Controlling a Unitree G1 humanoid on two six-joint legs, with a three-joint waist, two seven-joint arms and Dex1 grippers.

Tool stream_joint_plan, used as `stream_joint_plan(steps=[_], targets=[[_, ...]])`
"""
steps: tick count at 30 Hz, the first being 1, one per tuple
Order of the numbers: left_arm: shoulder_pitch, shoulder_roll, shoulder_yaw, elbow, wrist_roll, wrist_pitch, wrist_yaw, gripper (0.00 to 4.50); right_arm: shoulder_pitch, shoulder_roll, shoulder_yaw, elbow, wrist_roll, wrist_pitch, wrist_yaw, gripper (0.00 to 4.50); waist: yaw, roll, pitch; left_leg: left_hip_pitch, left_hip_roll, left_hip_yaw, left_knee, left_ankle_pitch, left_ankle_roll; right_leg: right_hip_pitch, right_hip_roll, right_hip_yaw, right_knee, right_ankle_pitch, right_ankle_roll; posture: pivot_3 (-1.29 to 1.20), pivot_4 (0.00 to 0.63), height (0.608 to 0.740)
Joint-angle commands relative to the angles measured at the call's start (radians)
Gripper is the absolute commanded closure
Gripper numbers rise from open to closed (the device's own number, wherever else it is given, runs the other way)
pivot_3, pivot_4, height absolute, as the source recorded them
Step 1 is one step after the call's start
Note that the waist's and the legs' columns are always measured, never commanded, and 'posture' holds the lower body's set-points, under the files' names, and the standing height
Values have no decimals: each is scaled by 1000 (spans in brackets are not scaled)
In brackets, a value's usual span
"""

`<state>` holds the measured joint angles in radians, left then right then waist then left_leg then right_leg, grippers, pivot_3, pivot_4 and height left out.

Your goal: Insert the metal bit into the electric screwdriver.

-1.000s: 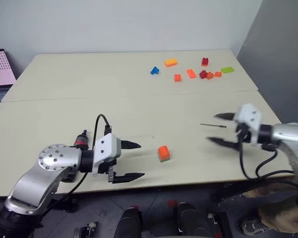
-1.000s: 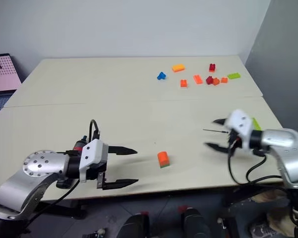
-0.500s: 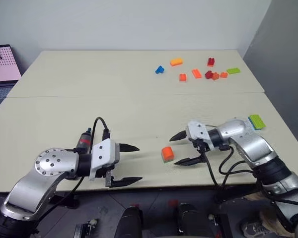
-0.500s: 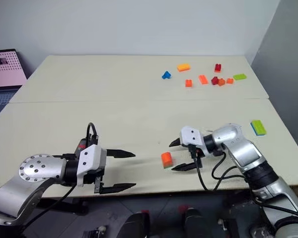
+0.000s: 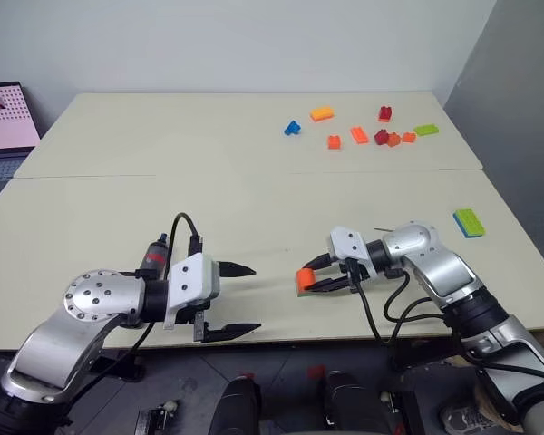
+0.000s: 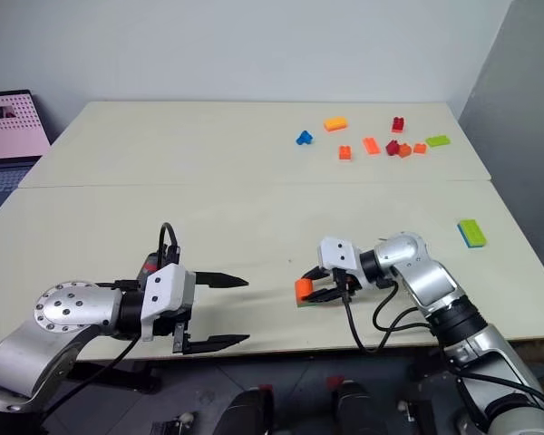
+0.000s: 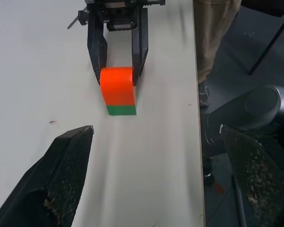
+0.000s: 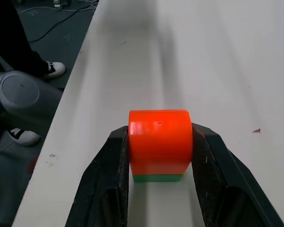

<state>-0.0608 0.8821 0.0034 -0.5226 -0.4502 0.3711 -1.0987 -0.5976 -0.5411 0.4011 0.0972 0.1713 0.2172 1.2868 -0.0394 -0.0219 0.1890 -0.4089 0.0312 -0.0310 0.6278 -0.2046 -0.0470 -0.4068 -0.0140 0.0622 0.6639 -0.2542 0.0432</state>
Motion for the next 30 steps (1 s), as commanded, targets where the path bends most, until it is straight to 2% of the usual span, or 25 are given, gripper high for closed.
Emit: stream_joint_plan(steps=[1, 2, 5, 9, 15, 18, 23, 30], targets=[[-38, -31, -1, -28, -37, 21, 27, 0, 35, -14, -142, -95, 67, 51, -87, 3098, 4, 0, 0, 0, 0, 0, 0, 0, 0, 0, 0, 0, 0, 0, 0, 0, 150, 740], [-44, -39, -3, -31, -42, 26, 32, 0, 46, -16, -173, -110, 81, 71, -112, 3098, 5, 0, 0, 0, 0, 0, 0, 0, 0, 0, 0, 0, 0, 0, 0, 0, 150, 740], [-102, -123, -32, -38, -64, 47, 91, 0, 128, -54, -382, -143, 107, 124, -281, 3098, 10, 0, 0, 0, 0, 0, 0, 0, 0, 0, 0, 0, 0, 0, 0, 0, 150, 740], [-144, -176, -70, -28, -58, 54, 111, 0, 213, -74, -561, -132, 82, 138, -473, 3098, 13, -1, 0, -1, -2, 0, 1, 0, 0, 1, -1, 1, -1, 1, 1, 0, 150, 740], [-208, -223, -132, 13, -36, 33, 106, 0, 258, -62, -754, -39, 13, 144, -800, 3098, 3, -1, 0, 0, -1, 3, 1, 0, 0, 1, 0, 4, 0, 1, 2, 0, 150, 740], [-234, -243, -153, 35, -27, 24, 100, 0, 238, -53, -775, 21, 13, 161, -866, 3098, 0, -1, 0, 1, -1, 4, 1, 0, 0, 1, 0, 6, 0, 2, 3, 0, 150, 740], [-258, -264, -178, 57, -9, 5, 92, 0, 155, -53, -750, 125, 14, 142, -878, 3098, -20, -1, 0, 2, -1, 6, 1, 0, 0, 1, 0, 8, 0, 3, 4, 0, 150, 740], [-272, -291, -185, 69, 7, -4, 108, 0, 34, -47, -721, 285, 13, 111, -873, 3098, -19, -1, 0, 2, -1, 7, 0, 0, 0, 1, 1, 9, -1, 3, 5, 0, 150, 740]])
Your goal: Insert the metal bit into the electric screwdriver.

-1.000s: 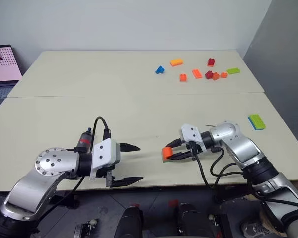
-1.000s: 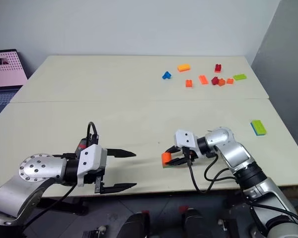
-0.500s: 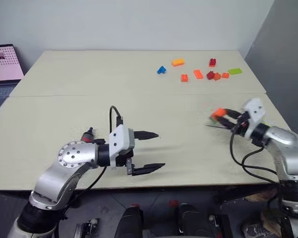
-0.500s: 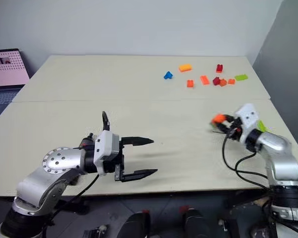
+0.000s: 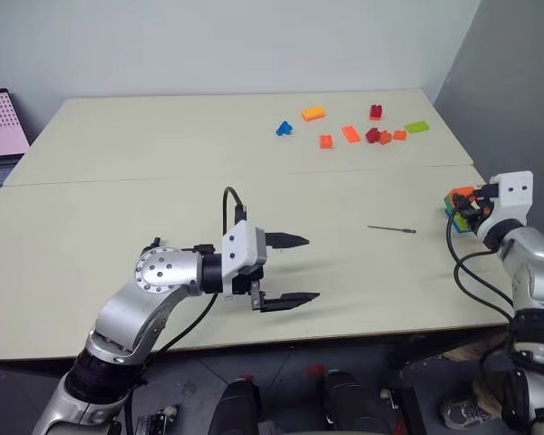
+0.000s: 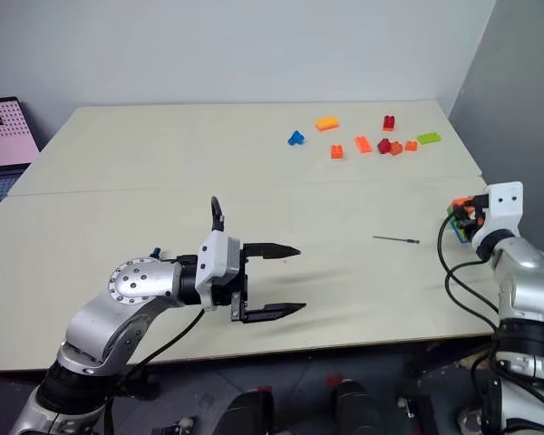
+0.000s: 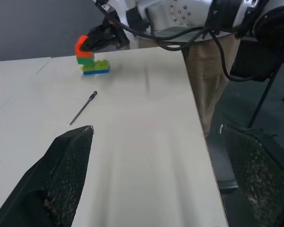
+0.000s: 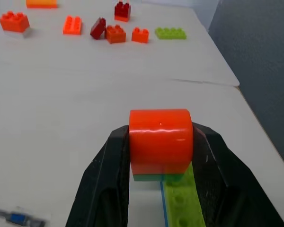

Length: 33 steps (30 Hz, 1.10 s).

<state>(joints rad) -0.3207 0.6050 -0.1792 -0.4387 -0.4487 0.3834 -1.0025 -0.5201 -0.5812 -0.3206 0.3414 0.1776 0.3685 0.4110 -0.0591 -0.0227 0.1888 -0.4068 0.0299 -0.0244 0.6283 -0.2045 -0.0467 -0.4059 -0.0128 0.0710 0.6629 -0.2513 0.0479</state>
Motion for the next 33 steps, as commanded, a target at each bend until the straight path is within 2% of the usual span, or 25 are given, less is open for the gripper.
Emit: stream_joint_plan(steps=[1, 8, 10, 15, 19, 24, 30, 33], targets=[[-11, -17, -4, -16, 7, -15, 15, 0, -52, -6, 4, 57, 6, -48, 3, 3098, 1, 0, 0, 0, 0, 0, 0, 0, 0, 0, 0, 0, 0, 0, 0, 0, 150, 740], [-9, -27, -13, -20, 16, -14, 19, 0, -151, 5, 52, 236, -31, -144, -17, 3098, -1, 0, 0, 0, 0, 0, 0, 0, 0, 0, 0, 0, 0, 0, 1, 0, 150, 740], [-12, -29, -12, -19, 17, -11, 20, 0, -169, 9, 54, 272, -29, -159, -17, 2392, 0, 0, 0, 0, 0, 0, 0, 0, 0, 0, 0, 0, 0, 0, 1, 0, 150, 740], [-13, -26, -5, -31, 7, 9, 26, 0, -183, 14, 55, 288, -23, -181, -15, 1261, 0, 0, 0, -1, 0, 0, 0, 0, 0, 0, 0, 0, 0, 1, 1, 0, 150, 740], [-11, -22, 3, -39, 8, 26, 44, 0, -161, 12, 42, 225, 0, -170, -2, 139, 0, 0, 0, -1, 0, 0, 0, 0, 0, 0, 0, 0, 0, 1, 1, 0, 150, 740], [-22, -10, 31, -40, 42, 66, 118, 0, -105, -12, 52, 123, 4, -162, 31, 51, 1, 0, 0, 0, 0, 0, 0, 0, 0, 0, 0, 0, 0, 1, 1, 0, 150, 740], [19, 50, 206, -140, 21, 330, 322, 0, 76, -113, 117, -193, 82, -123, 311, 51, 1, 0, 0, -1, 0, -1, -1, 0, 0, -1, 0, -1, -1, 2, 5, 0, 150, 740], [53, 87, 272, -181, 26, 419, 385, 0, 120, -137, 131, -310, 153, -80, 409, 51, -6, 0, 0, -1, 1, -1, -1, 0, 0, -1, 0, 0, -1, 3, 5, 0, 150, 740]])
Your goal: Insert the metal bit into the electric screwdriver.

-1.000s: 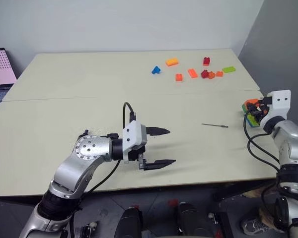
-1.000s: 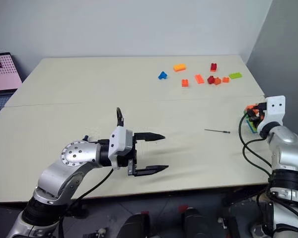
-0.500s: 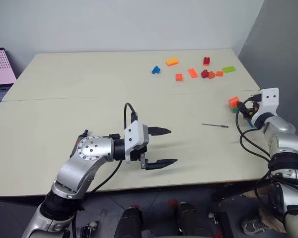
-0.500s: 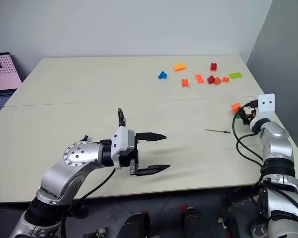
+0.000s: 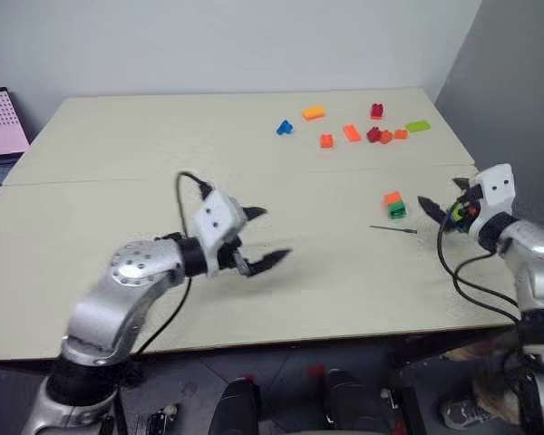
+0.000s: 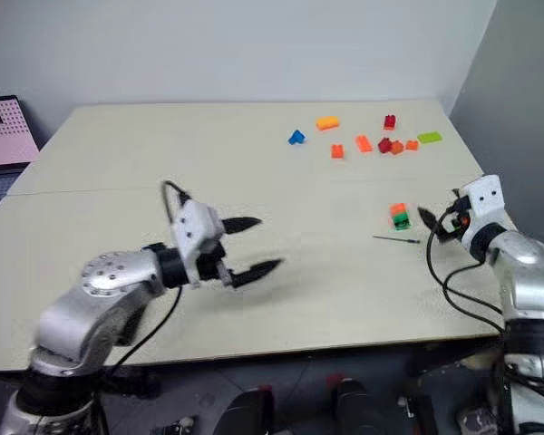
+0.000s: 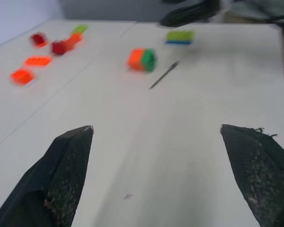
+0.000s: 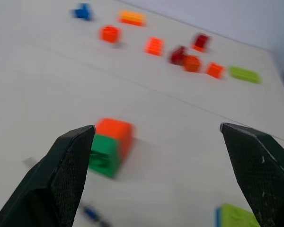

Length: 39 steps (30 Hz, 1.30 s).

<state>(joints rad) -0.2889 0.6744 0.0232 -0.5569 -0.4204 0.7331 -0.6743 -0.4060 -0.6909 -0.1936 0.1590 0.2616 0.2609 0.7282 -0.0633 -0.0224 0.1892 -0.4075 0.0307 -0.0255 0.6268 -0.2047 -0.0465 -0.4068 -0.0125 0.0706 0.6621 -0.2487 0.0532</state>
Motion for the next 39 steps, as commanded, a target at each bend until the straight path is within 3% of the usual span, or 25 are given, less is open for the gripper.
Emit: stream_joint_plan(steps=[1, 7, 11, 16, 23, 30, 39], targets=[[37, 26, 103, -70, -13, 92, 70, 0, 19, -39, 19, -173, 95, 48, 134, 51, -3, 0, 0, 0, 0, 0, 0, 0, 0, 0, 0, 0, 0, 0, 0, 0, 150, 740], [77, 94, 257, -67, 14, 330, 201, 0, 23, -106, 154, -354, 183, 149, 349, 51, 1, -3, 2, 1, 0, -1, 1, 0, 0, 1, 0, -1, 1, -3, -5, 0, 150, 740], [132, 188, 348, -30, 22, 416, 192, 0, -61, -87, 225, -362, 205, 161, 427, 51, -2, -6, 4, 1, 0, -1, 1, 0, 0, 0, 0, -1, 0, -3, -5, 0, 150, 740], [122, 220, 420, 62, 26, 485, 209, 0, -146, -57, 290, -334, 217, 152, 515, 51, 3, -12, 8, 1, 0, -1, 0, 0, 0, 0, 0, -2, 0, -3, -5, 0, 150, 740], [39, 207, 397, 143, 17, 616, 245, 0, -225, -19, 348, -301, 212, 134, 602, 51, 15, -16, 10, -2, 0, -2, 0, 0, 0, -1, -2, -4, -2, -3, -5, 0, 150, 740], [-86, 209, 295, 247, 11, 733, 254, 0, -289, 9, 346, -300, 254, 153, 666, 51, 13, -16, 10, -2, 0, -3, 0, 0, 0, -1, -2, -5, -1, -2, -4, 0, 150, 740], [-187, 186, 221, 307, -1, 820, 257, 0, -280, -56, 303, -328, 273, 168, 670, 51, 13, -16, 10, -2, -1, -3, 0, 0, 0, -1, -2, -6, -1, 0, 0, 0, 150, 740]])
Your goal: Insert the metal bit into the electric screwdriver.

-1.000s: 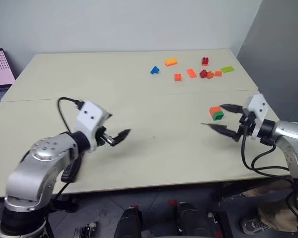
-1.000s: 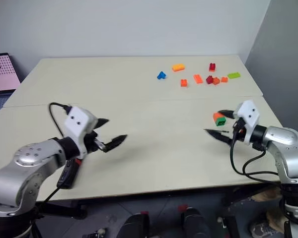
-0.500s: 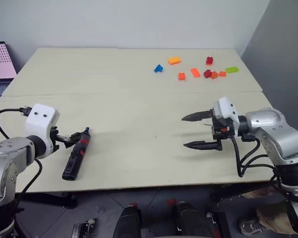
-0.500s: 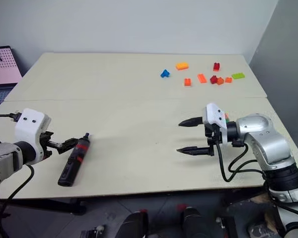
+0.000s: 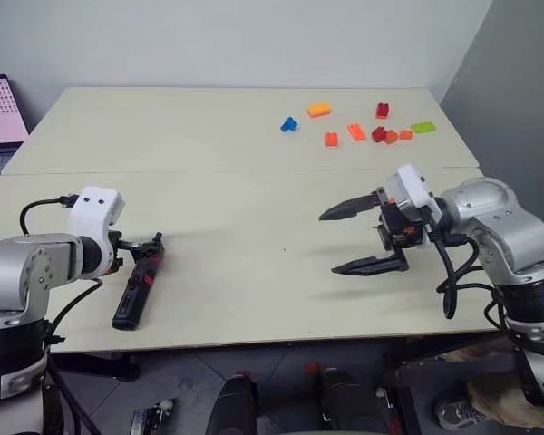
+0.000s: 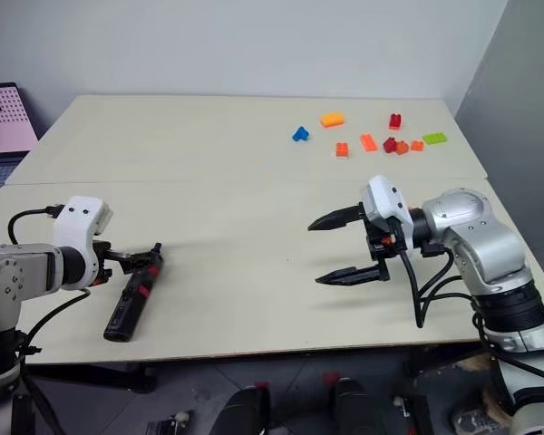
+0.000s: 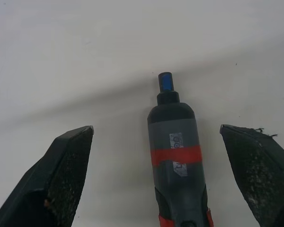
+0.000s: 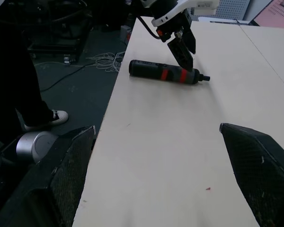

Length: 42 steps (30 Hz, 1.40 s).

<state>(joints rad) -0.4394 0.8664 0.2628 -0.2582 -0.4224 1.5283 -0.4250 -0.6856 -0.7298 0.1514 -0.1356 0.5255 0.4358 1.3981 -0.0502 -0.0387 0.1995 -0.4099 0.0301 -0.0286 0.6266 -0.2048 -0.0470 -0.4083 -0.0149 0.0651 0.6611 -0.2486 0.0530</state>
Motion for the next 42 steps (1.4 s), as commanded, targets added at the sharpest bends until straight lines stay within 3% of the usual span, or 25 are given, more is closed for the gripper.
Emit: stream_joint_plan(steps=[1, 23, 37, 42], targets=[[-47, -13, -20, 18, 3, 31, 11, 0, 4, -19, -44, -37, 11, -6, -3, 51, 0, 0, 0, 0, 0, 0, 0, 0, 0, 0, 0, 0, 0, 0, 0, 0, 150, 740], [-168, -72, -90, 256, 57, -14, 52, 0, 62, -27, -51, -103, 18, 17, -43, 51, 0, 0, 0, 0, 0, 0, 1, 0, 0, 0, 0, 0, 1, 0, 0, 0, 150, 740], [-187, -81, -132, 333, 67, -64, 19, 2860, 74, -44, -58, -114, 10, 14, -57, 0, 2, 0, 0, -1, 0, 0, 1, 0, 0, 0, 0, 0, 1, 0, 0, 0, 150, 740], [-187, -52, -145, 285, 53, -67, -15, 2861, 83, -54, -69, -123, 18, 23, -73, 0, 2, 0, 0, -1, 0, 0, 1, 0, 0, 0, 0, 0, 1, 0, 1, 0, 150, 740]])
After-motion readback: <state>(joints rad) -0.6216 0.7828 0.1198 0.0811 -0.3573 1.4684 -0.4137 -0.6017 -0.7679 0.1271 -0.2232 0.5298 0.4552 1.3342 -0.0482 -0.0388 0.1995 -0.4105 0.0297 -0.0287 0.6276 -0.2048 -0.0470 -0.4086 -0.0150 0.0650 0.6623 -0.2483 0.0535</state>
